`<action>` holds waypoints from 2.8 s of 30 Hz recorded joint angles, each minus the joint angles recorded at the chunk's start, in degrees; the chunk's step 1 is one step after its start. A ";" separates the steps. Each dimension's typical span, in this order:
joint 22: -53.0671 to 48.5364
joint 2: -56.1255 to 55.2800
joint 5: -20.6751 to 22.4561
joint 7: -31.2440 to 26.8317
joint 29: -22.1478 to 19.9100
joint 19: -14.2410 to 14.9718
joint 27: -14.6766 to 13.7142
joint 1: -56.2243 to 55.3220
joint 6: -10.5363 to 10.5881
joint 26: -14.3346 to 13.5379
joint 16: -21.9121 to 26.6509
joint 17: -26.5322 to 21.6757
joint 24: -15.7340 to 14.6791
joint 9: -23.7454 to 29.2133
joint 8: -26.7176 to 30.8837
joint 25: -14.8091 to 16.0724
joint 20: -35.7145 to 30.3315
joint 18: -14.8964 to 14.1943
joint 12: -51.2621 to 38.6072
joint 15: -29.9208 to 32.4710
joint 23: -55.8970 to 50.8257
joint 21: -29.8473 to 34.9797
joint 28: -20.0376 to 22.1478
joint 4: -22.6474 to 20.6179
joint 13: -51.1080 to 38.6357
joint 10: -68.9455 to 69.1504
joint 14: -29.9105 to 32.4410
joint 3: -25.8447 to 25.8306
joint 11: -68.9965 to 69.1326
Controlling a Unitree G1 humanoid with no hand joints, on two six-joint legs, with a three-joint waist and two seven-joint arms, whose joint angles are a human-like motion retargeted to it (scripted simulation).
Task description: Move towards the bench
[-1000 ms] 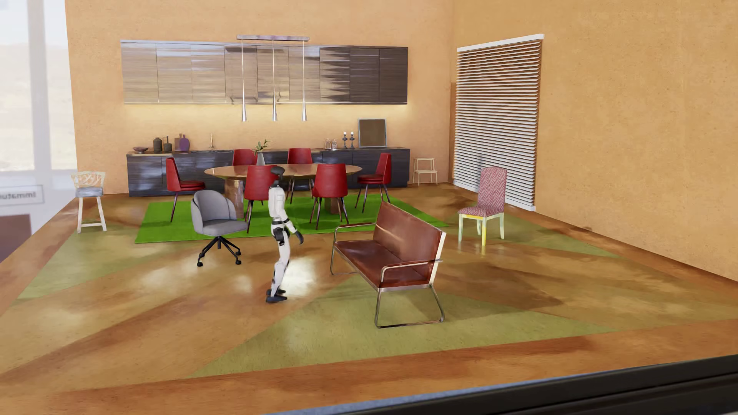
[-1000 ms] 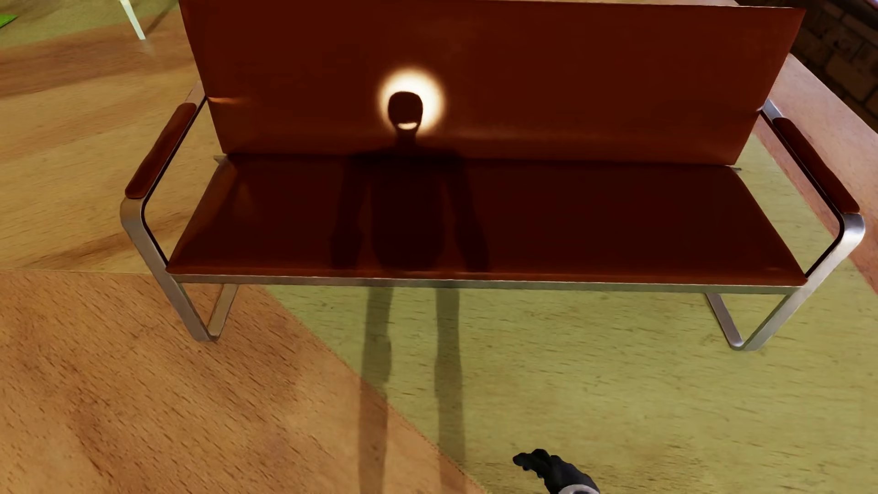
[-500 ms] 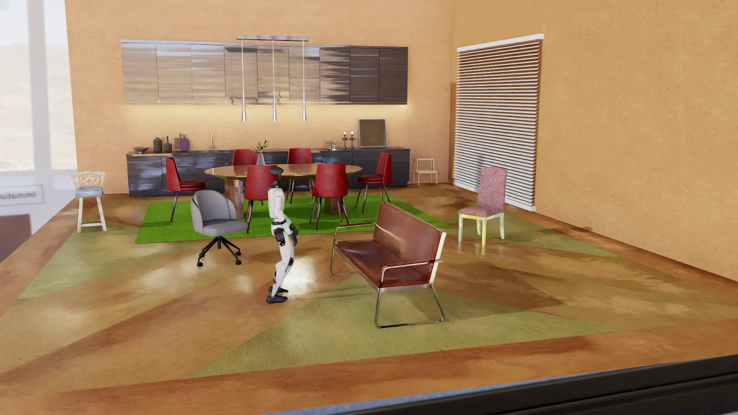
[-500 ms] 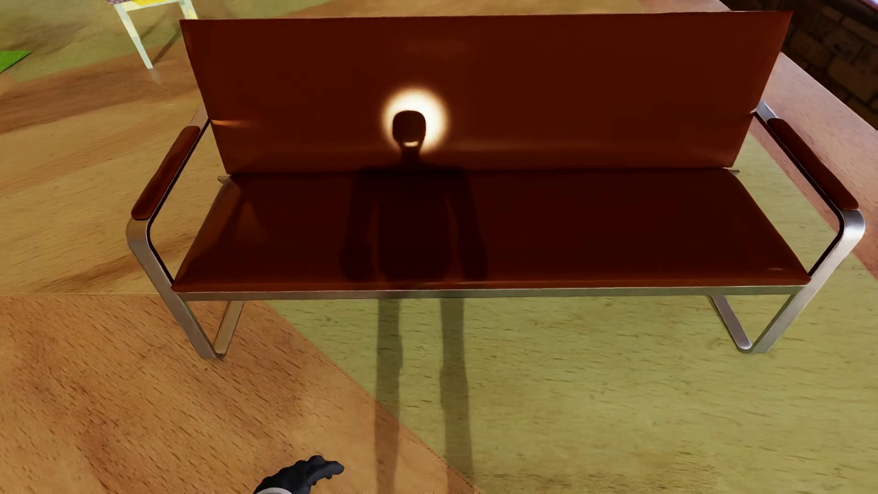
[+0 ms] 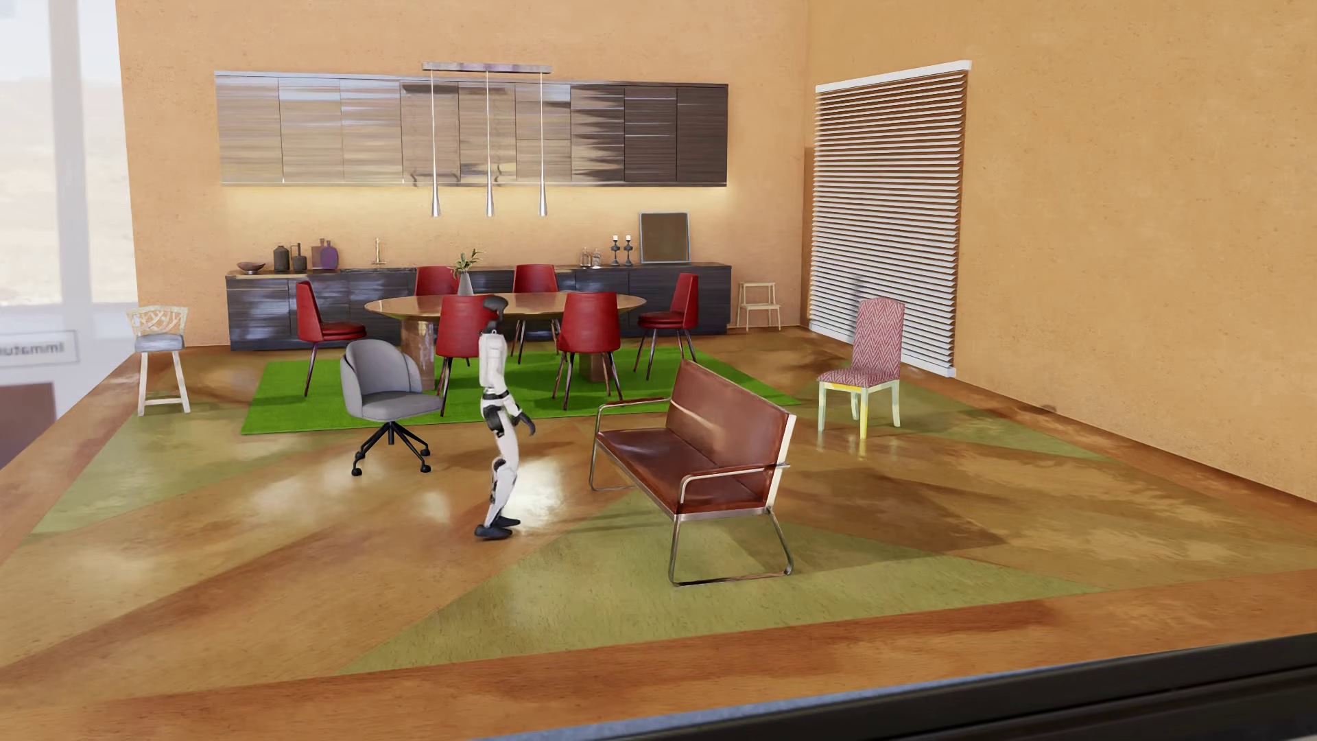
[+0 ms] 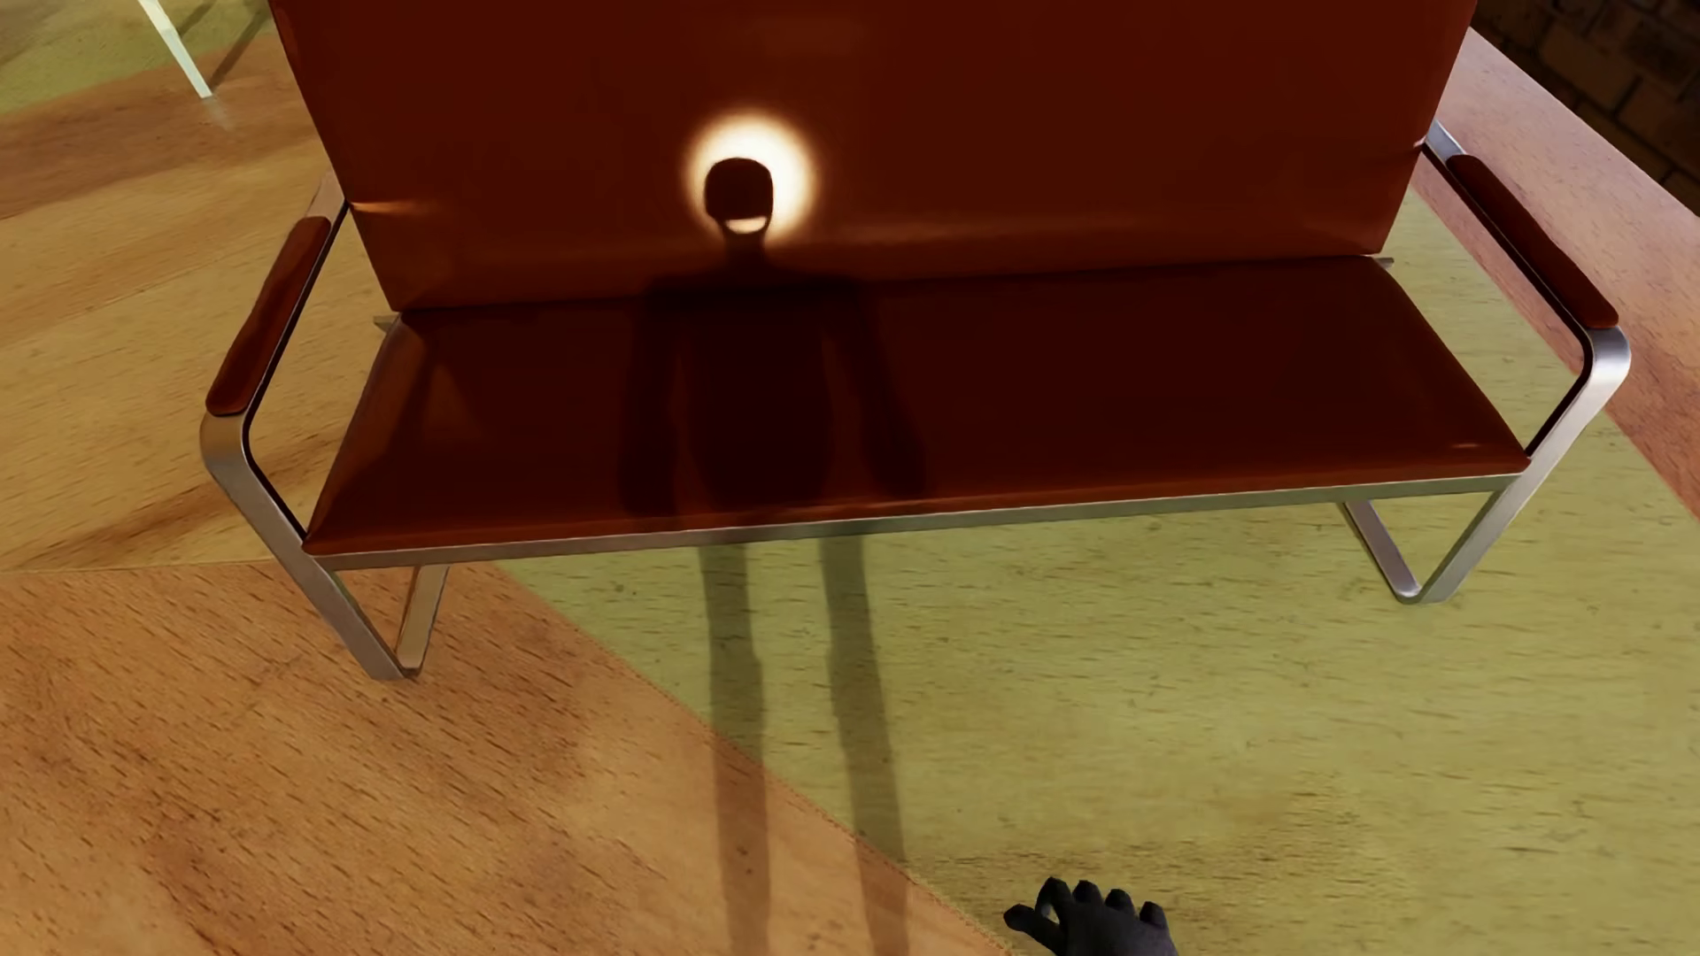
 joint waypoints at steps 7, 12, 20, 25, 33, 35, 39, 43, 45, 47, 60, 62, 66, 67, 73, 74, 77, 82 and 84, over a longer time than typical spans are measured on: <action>1.03 2.34 -3.09 0.30 11.94 -1.82 -4.73 2.05 -1.65 0.47 1.09 4.42 -2.13 0.63 -3.41 9.84 -3.94 -0.79 -1.14 -0.78 -4.12 0.77 -2.40 -1.39 0.89 -0.74 -0.77 -0.24 -9.84; -0.78 10.38 -0.75 -0.32 16.87 -0.33 -7.67 4.69 -0.25 -1.80 3.18 2.29 -3.10 -0.38 -3.86 7.52 -4.97 -0.34 0.53 4.69 1.08 9.06 -4.98 1.13 -0.89 -1.66 -0.87 0.26 -22.11; 3.66 11.88 0.00 -0.88 15.35 -1.81 -5.01 5.39 -0.02 1.94 1.00 -1.10 -3.56 -1.45 -4.38 9.50 -7.07 -0.30 -0.99 5.43 3.97 7.99 0.50 1.77 0.14 -1.66 -1.05 0.13 -23.58; 3.89 11.80 0.08 -0.59 14.92 -2.13 -4.63 5.31 0.01 1.10 2.15 -2.11 -4.03 -1.86 -4.06 10.28 -9.39 -0.38 -1.61 5.39 4.50 7.41 0.13 1.84 0.47 -1.61 -1.32 0.13 -23.67; 4.00 11.53 -0.12 -0.37 14.68 -2.36 -5.23 5.10 0.32 0.61 2.35 0.36 -3.87 -2.18 -3.77 10.83 -8.91 0.04 -5.23 5.06 3.07 7.82 0.05 1.57 -0.36 -1.42 -1.32 -0.08 -23.39; 3.68 11.39 -0.20 -0.25 14.71 -2.34 -5.09 5.13 0.39 0.30 2.07 1.23 -3.81 -2.31 -3.63 11.17 -8.62 0.34 -5.91 4.94 2.56 7.64 0.20 1.46 -0.83 -1.57 -1.20 -0.07 -23.22; 2.79 11.41 -0.24 -0.06 14.20 -2.25 -4.82 5.20 0.43 0.47 0.85 2.39 -4.30 -2.53 -3.47 11.69 -6.85 0.58 -6.06 4.78 1.46 6.68 1.06 1.40 -1.41 -1.71 -1.20 -0.09 -23.25; 2.70 11.64 -0.29 0.16 14.21 -2.13 -5.10 5.61 0.46 0.45 0.19 2.52 -3.67 -2.62 -3.32 11.58 -8.10 0.69 -5.48 4.50 1.42 6.37 -0.40 1.36 -1.68 -1.85 -1.46 -0.17 -23.12; 3.16 11.86 -0.30 0.24 13.99 -2.06 -4.90 5.88 0.48 0.47 0.40 2.45 -3.50 -2.66 -3.27 11.32 -8.66 0.76 -5.36 4.41 1.74 6.25 -1.32 1.36 -1.58 -1.91 -1.61 -0.20 -23.15; 3.63 12.08 -0.28 0.34 13.69 -2.03 -4.66 6.13 0.50 0.97 0.64 2.47 -3.29 -2.63 -3.19 11.20 -8.69 0.89 -5.24 4.33 2.19 5.94 -1.24 1.40 -1.29 -1.89 -1.78 -0.18 -23.17; 4.87 13.14 -0.19 0.72 14.33 -2.17 -4.20 7.74 0.55 0.81 1.02 2.58 -3.22 -1.86 -2.91 10.65 -7.64 1.21 -4.26 3.31 3.27 4.97 -0.33 1.43 1.03 -1.71 -2.46 -0.19 -22.05; 4.89 13.24 -0.18 0.77 14.25 -2.22 -4.35 7.80 0.59 0.64 1.00 2.45 -3.02 -1.79 -2.86 9.77 -7.63 1.19 -4.36 3.32 3.30 5.69 -0.27 1.44 0.75 -1.64 -2.44 -0.17 -22.08; 4.81 13.19 -0.17 0.77 14.60 -2.32 -5.00 7.60 0.67 0.24 1.06 2.14 -2.70 -1.90 -2.90 9.70 -7.82 1.07 -4.64 3.42 2.95 6.23 -0.37 1.47 0.20 -1.56 -2.25 -0.11 -22.20; 4.60 13.23 -0.17 0.69 14.52 -2.33 -5.14 7.54 0.69 0.55 0.78 2.06 -2.65 -1.95 -2.99 9.78 -8.08 1.03 -4.76 3.47 2.92 6.28 -0.51 1.47 -0.05 -1.54 -2.21 -0.13 -22.33; 3.97 13.22 -0.24 0.20 14.60 -2.36 -5.67 7.37 0.76 0.79 0.85 1.70 -3.09 -2.02 -3.50 9.88 -9.31 0.89 -4.97 3.34 3.16 7.56 -0.61 1.39 -0.56 -1.24 -2.32 -0.24 -22.17; 4.13 13.19 -0.23 0.17 14.62 -2.37 -5.70 7.35 0.76 0.41 1.16 1.63 -3.20 -2.00 -3.53 9.88 -9.26 0.87 -4.92 3.30 3.00 7.88 -0.50 1.40 -0.38 -1.19 -2.35 -0.22 -22.09; 4.44 13.21 -0.14 0.09 14.83 -2.43 -5.57 7.35 0.73 -0.03 1.35 1.48 -3.22 -1.94 -3.60 10.16 -9.41 0.81 -4.81 3.24 2.88 8.61 -0.38 1.49 -0.04 -1.07 -2.44 -0.15 -22.01; 4.63 13.21 -0.05 0.04 15.01 -2.50 -5.32 7.23 0.69 0.09 1.47 1.01 -3.35 -1.77 -3.64 10.71 -9.39 0.76 -4.37 3.15 2.99 9.68 -0.17 1.58 0.42 -0.72 -2.64 -0.06 -21.91; 4.70 13.22 -0.04 -0.01 15.12 -2.52 -5.25 7.15 0.69 0.17 1.40 0.73 -3.45 -1.65 -3.69 10.99 -9.21 0.74 -4.15 3.13 2.99 9.95 -0.10 1.59 0.60 -0.58 -2.69 -0.01 -21.90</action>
